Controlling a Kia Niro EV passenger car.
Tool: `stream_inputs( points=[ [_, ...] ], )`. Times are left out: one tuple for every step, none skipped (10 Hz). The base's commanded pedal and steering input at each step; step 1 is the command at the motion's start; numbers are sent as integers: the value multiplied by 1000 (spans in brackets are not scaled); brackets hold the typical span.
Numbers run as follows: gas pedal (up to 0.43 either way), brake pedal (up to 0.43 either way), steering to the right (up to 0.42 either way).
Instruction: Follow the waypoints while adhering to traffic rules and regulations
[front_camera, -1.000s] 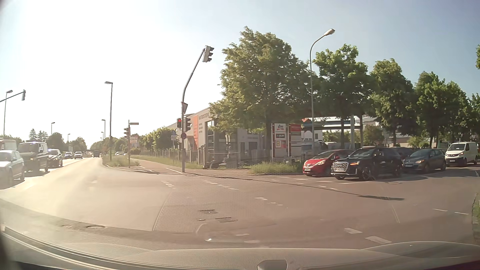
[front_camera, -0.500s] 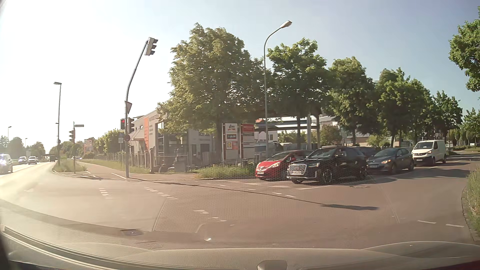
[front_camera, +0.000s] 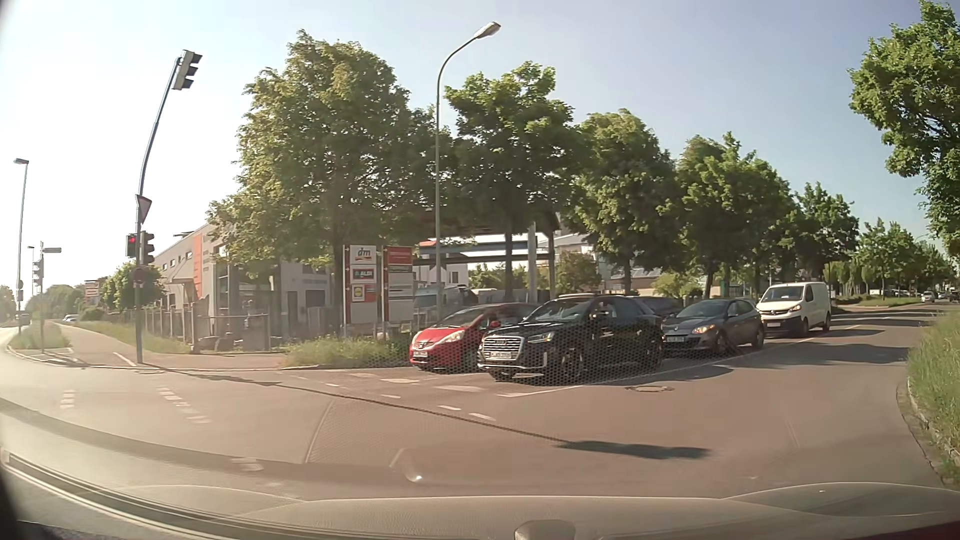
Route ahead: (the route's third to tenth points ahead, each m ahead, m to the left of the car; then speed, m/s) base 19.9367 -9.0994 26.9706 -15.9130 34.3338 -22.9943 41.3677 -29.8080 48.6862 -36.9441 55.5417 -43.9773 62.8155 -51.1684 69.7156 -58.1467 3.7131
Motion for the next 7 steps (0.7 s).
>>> stream_inputs(
  points=[
    [87, 0, 329],
    [87, 0, 328],
    [87, 0, 330],
    [87, 0, 336],
    [87, 0, 343],
    [87, 0, 347],
    [87, 0, 344]
  ],
)
